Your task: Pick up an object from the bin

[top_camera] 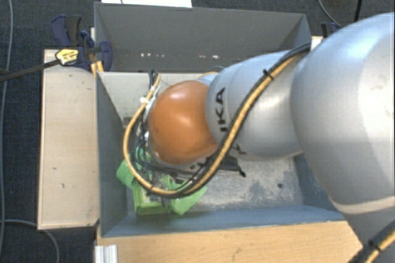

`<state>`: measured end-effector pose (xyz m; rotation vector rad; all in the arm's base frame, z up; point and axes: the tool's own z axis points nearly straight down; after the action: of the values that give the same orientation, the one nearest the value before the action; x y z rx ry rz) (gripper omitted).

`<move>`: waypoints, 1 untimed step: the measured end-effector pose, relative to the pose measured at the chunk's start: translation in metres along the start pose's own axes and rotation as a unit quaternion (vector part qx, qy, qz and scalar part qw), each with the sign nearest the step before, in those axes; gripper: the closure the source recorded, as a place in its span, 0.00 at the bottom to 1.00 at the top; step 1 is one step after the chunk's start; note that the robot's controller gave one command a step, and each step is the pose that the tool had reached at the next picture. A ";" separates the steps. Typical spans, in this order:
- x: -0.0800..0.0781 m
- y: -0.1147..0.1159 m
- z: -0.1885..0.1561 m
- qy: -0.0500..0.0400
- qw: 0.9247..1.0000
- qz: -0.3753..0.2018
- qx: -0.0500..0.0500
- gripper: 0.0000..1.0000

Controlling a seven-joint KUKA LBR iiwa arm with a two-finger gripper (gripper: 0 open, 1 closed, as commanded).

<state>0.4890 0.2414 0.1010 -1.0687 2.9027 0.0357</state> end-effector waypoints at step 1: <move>0.000 0.000 0.000 0.000 1.000 0.002 0.000 1.00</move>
Offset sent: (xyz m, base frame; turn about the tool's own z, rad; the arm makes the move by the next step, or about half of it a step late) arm 0.0000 0.0000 0.0000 0.0000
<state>0.4891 0.2412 0.1010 -1.0617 2.9060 0.0355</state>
